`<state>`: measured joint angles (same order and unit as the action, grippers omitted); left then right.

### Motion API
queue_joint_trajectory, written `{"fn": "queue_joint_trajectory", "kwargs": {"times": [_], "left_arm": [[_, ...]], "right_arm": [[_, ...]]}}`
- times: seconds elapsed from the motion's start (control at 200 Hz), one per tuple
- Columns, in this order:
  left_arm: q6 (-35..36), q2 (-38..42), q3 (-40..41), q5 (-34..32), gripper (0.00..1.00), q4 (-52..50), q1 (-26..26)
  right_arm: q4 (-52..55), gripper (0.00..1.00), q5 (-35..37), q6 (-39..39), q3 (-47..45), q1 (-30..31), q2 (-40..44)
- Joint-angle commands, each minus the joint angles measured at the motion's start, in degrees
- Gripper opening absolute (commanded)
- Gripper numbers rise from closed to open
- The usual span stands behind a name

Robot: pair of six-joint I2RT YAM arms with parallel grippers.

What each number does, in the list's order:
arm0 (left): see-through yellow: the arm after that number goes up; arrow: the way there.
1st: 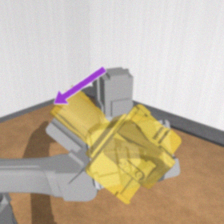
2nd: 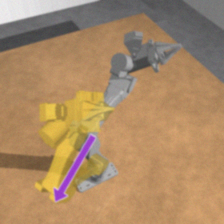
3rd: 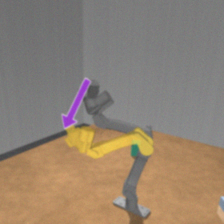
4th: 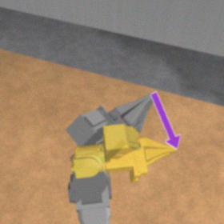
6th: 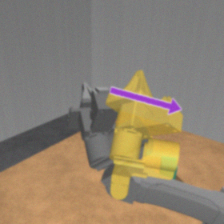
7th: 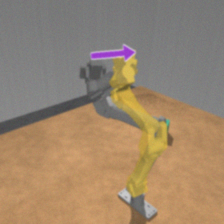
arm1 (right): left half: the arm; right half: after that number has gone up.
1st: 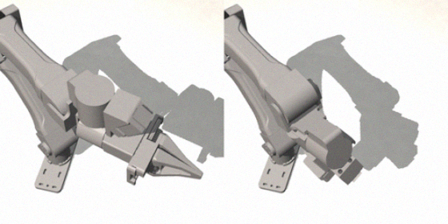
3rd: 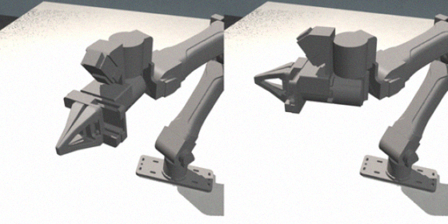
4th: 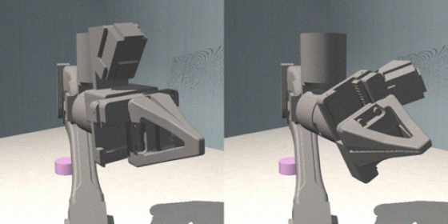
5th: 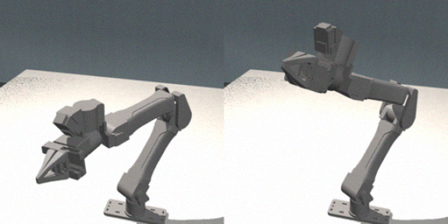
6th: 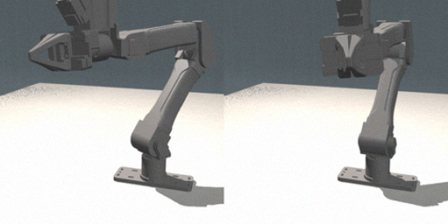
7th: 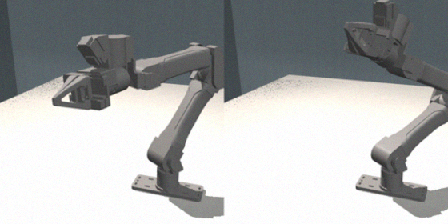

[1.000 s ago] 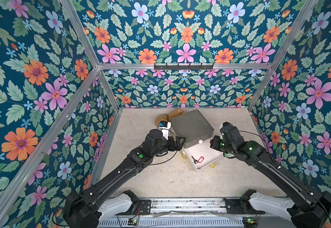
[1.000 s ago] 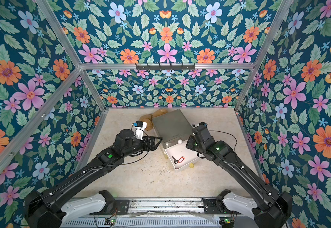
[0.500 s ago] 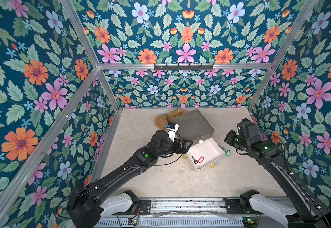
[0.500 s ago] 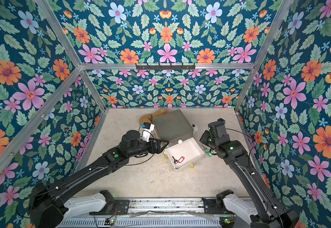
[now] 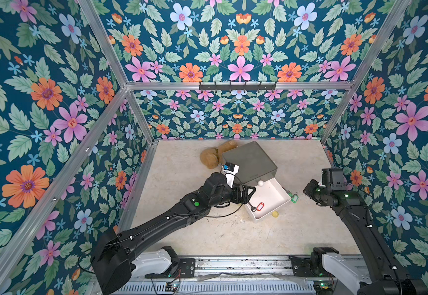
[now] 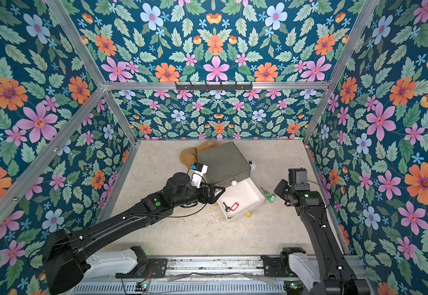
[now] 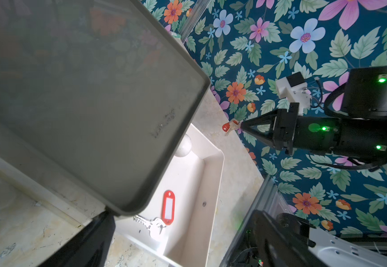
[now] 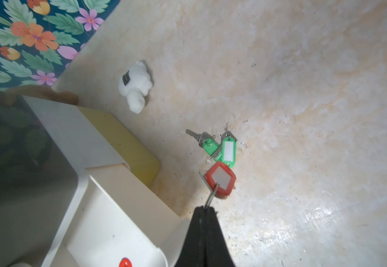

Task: Take the keys out of the drawer
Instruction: Place the key at the center of the board.

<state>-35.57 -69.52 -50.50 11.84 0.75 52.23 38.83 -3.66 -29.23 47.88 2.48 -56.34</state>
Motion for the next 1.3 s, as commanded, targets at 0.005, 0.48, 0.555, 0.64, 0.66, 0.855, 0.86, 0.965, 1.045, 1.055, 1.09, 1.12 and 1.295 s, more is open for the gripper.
{"fn": "queue_joint_trajectory", "kwargs": {"times": [0.005,0.48,0.555,0.64,0.66,0.855,0.86,0.965,1.045,1.055,1.09,1.12,1.295], "left_arm": [[-0.1,-1.0,0.0,0.5,0.99,1.8,0.9],[-0.2,0.4,1.2,-3.0,0.99,0.2,1.7],[-0.3,0.9,1.4,-3.5,0.99,-0.3,1.7],[-0.2,1.4,1.5,-3.9,0.99,-0.7,1.7],[-0.2,1.5,1.5,-4.1,0.99,-0.8,1.7],[-0.3,2.0,1.6,-4.7,0.99,-1.3,1.7],[-0.3,2.0,1.6,-4.7,0.99,-1.3,1.7],[-0.2,2.0,1.4,-4.7,0.99,-1.7,1.7],[-0.1,2.0,1.3,-4.7,0.99,-1.8,1.7],[-0.1,2.0,1.3,-4.7,0.99,-1.8,1.7],[-0.1,2.0,1.3,-4.8,0.99,-1.9,1.7],[-0.1,2.0,1.3,-4.8,0.99,-1.9,1.7],[-0.1,1.8,1.2,-4.8,0.99,-1.9,1.7]], "right_arm": [[-4.0,0.00,-2.9,0.4,-3.0,-1.1,0.2],[-10.8,0.00,-9.1,-2.1,-11.7,-3.1,-1.7],[-11.7,0.00,-10.7,-2.4,-12.2,-3.5,-2.3],[-12.7,0.00,-12.6,-3.0,-13.2,-3.9,-2.9],[-13.1,0.00,-12.9,-3.2,-13.4,-3.9,-2.9],[-15.9,0.00,-17.0,-5.1,-15.7,-4.4,-3.9],[-16.0,0.00,-17.1,-5.2,-15.8,-4.5,-3.9],[-16.7,0.00,-18.2,-5.7,-16.6,-5.6,-4.2],[-16.5,0.00,-18.1,-5.4,-17.0,-6.6,-4.6],[-16.5,0.00,-18.1,-5.3,-17.1,-6.8,-4.7],[-16.4,0.00,-18.2,-5.1,-17.3,-7.3,-4.9],[-16.3,0.00,-18.2,-5.0,-17.5,-7.8,-5.0],[-16.7,0.00,-18.5,-4.6,-18.9,-10.8,-5.4]]}}
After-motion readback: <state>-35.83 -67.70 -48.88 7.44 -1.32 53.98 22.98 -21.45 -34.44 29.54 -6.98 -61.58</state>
